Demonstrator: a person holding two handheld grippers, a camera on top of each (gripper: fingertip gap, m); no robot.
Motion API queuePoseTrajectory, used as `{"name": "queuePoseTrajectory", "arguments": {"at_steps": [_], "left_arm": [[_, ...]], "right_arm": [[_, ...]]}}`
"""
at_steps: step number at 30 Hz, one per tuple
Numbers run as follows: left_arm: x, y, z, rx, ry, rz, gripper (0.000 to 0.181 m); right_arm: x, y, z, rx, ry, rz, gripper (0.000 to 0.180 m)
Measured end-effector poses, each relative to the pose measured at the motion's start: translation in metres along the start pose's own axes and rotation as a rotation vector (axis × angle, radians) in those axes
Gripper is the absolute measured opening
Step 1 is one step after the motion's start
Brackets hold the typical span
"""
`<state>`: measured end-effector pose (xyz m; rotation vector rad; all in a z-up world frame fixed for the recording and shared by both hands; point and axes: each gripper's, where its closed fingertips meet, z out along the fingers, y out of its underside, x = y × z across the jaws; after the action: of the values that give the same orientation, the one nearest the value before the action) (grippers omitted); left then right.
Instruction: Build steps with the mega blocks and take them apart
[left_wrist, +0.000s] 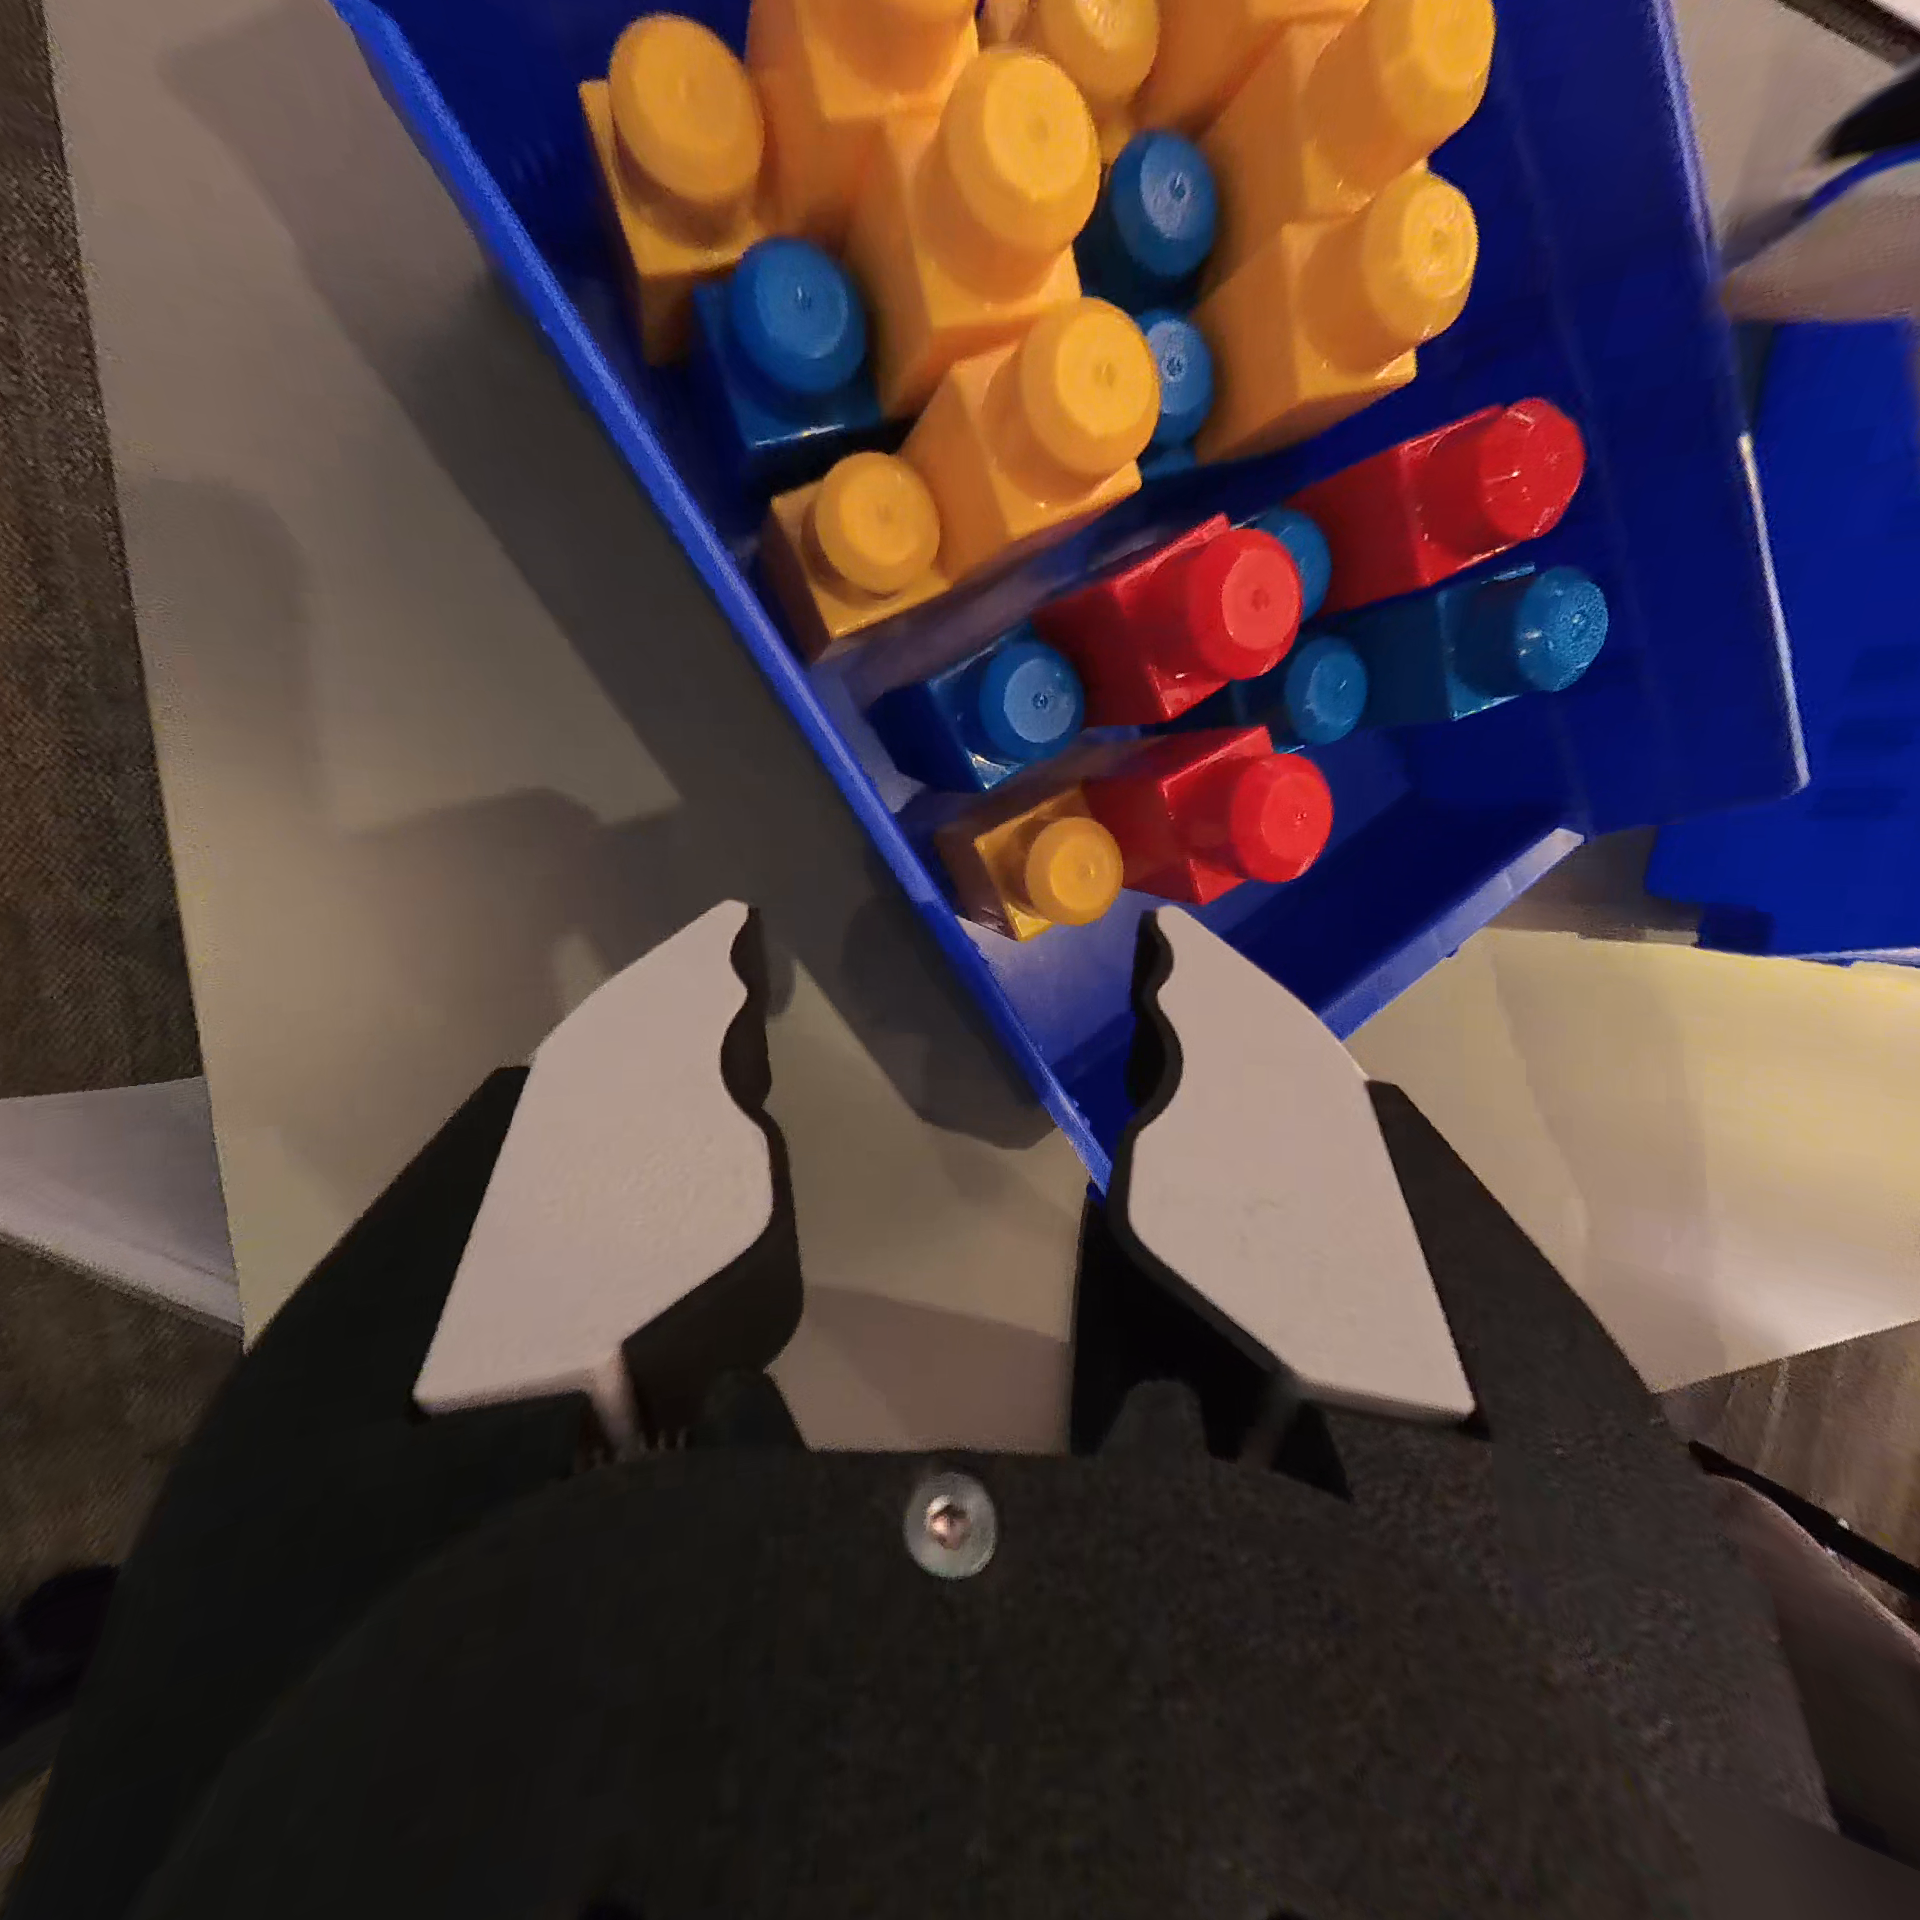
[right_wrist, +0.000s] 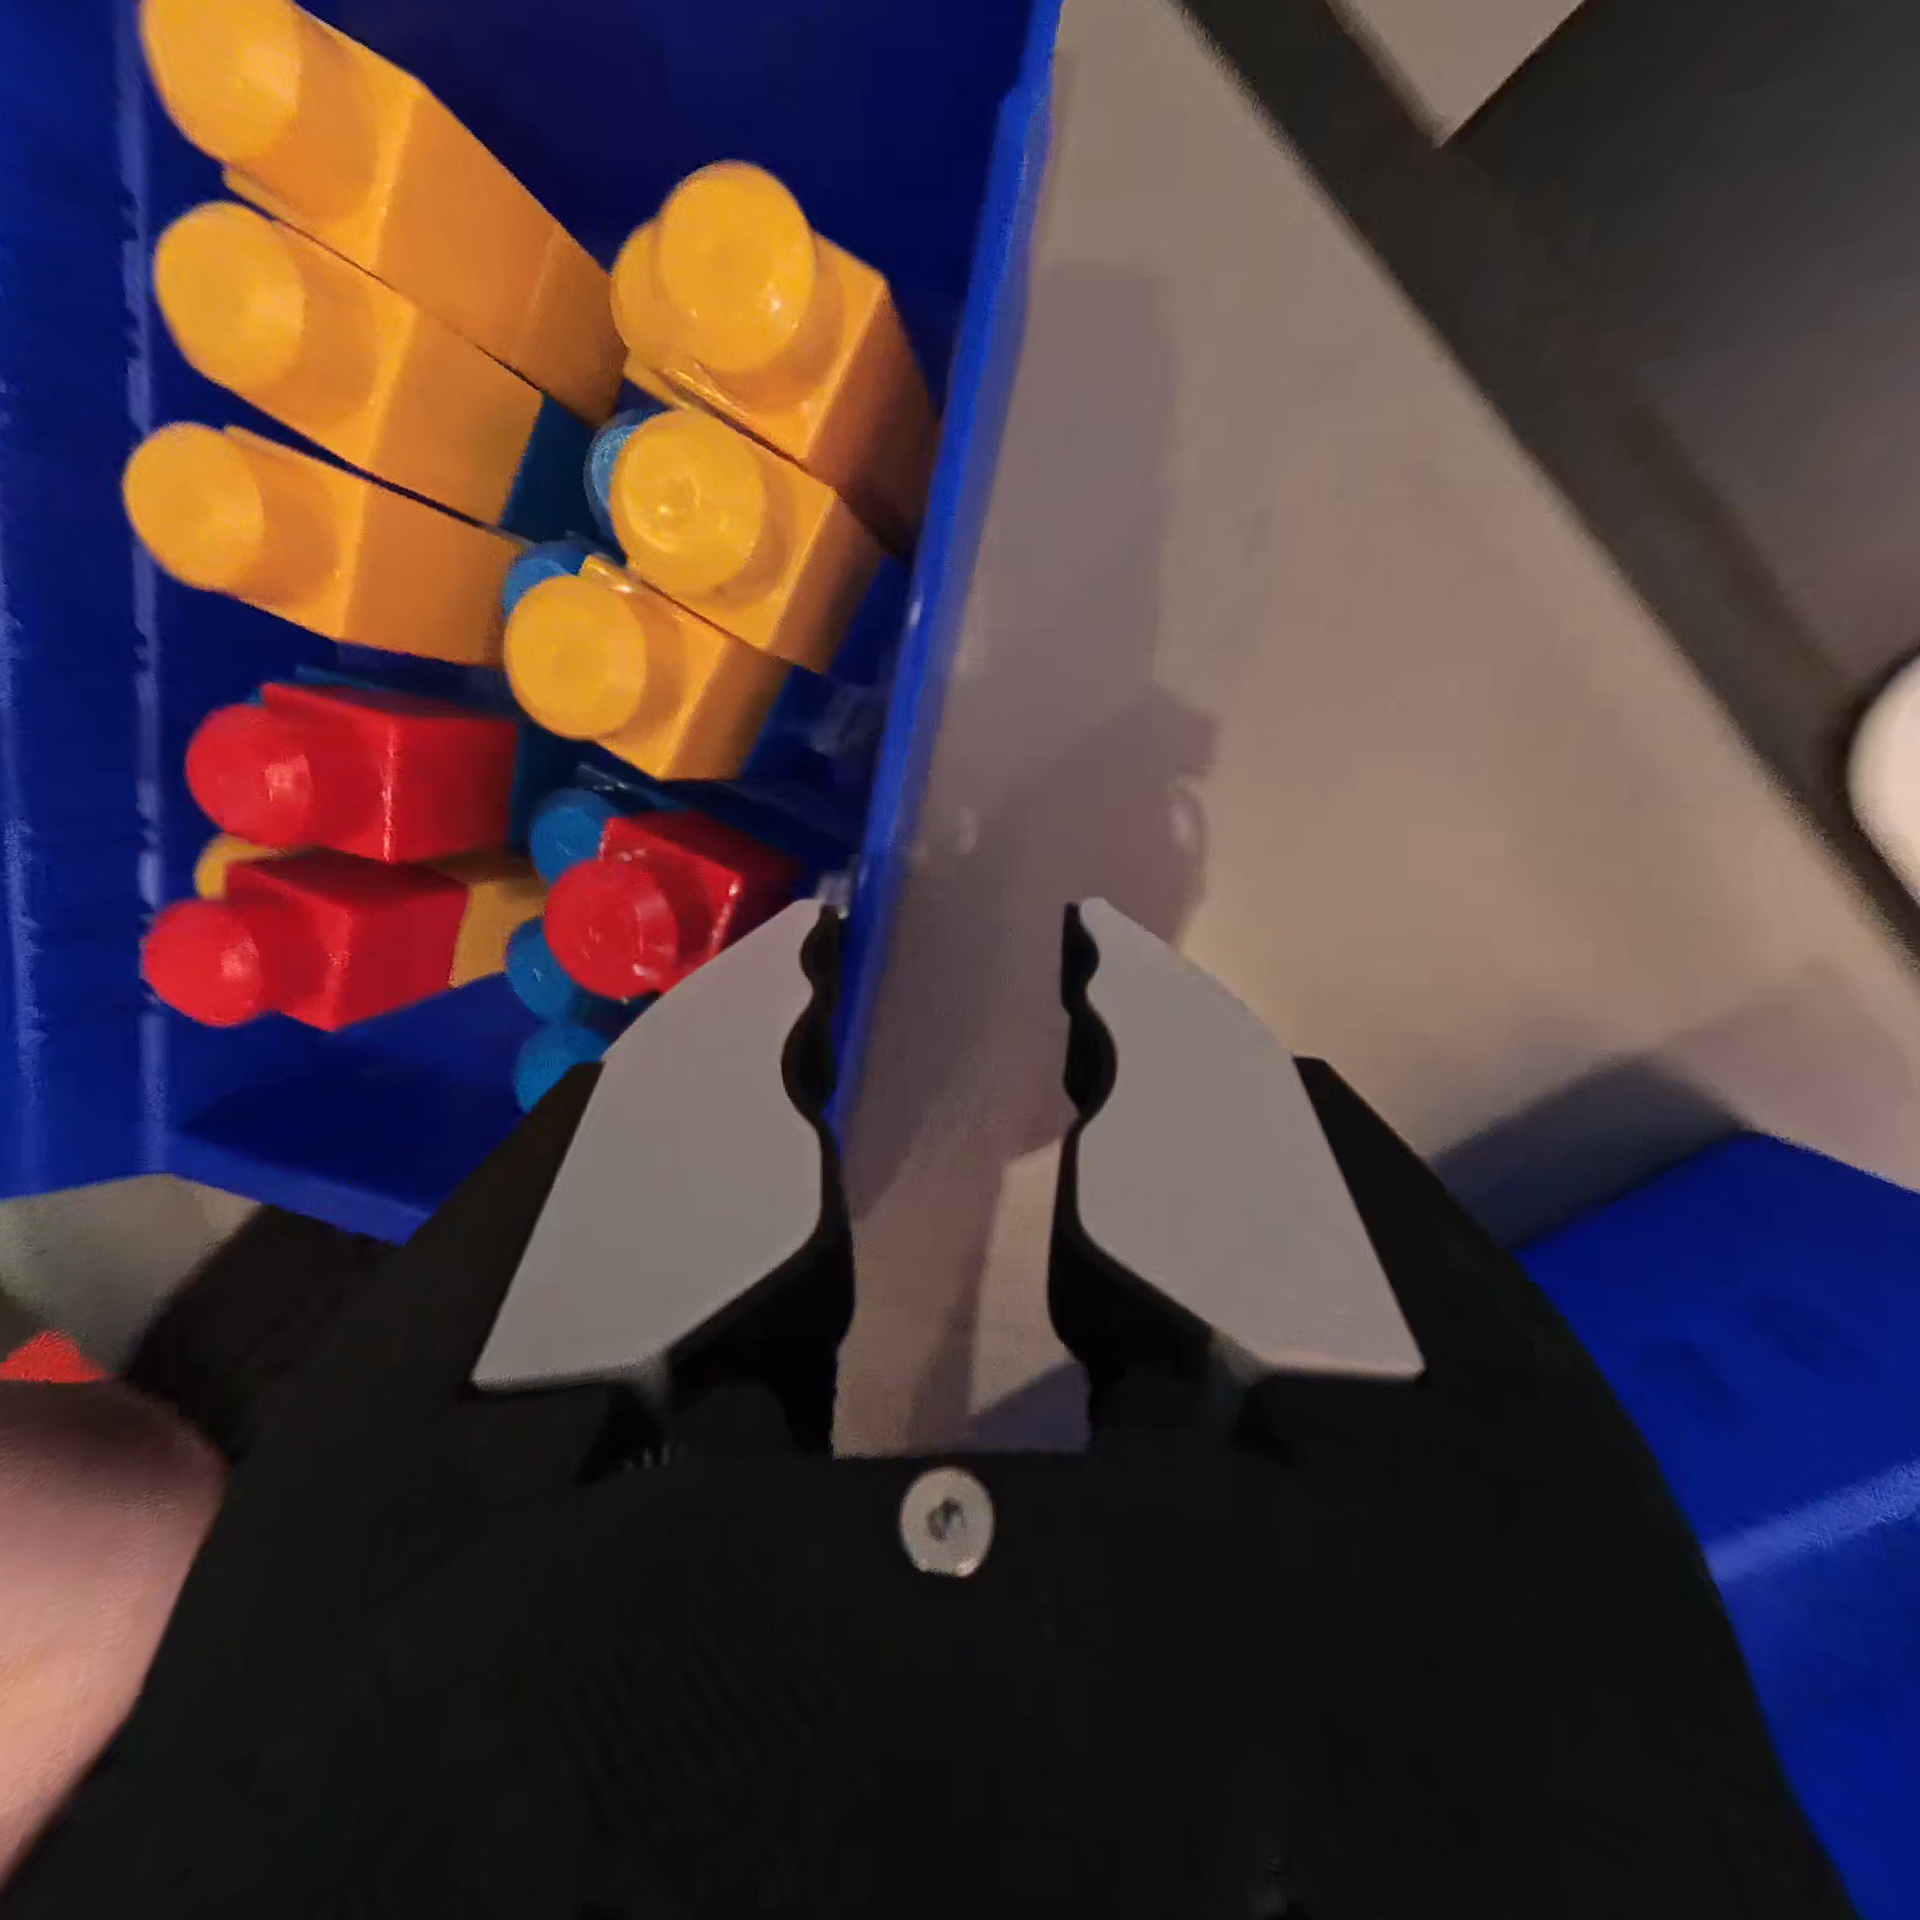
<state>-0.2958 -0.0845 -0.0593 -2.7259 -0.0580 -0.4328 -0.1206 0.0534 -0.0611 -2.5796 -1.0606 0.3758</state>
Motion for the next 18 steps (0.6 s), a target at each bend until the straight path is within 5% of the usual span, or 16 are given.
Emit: {"name": "queuePoseTrajectory", "arguments": {"at_steps": [4,10,18], "left_arm": [[-0.001,0.009,0.006,-0.068,-0.028,0.002,0.067],[-0.011,0.018,0.016,-0.167,-0.123,0.015,0.064],[-0.003,0.026,0.04,-0.289,-0.027,-0.07,0.05]], "right_arm": [[0.014,0.0,-0.063,0.228,0.094,-0.118,0.044],[0.048,0.072,-0.127,0.32,0.193,-0.194,0.044],[0.172,0.185,-0.203,0.353,0.48,0.058,0.047]]}}
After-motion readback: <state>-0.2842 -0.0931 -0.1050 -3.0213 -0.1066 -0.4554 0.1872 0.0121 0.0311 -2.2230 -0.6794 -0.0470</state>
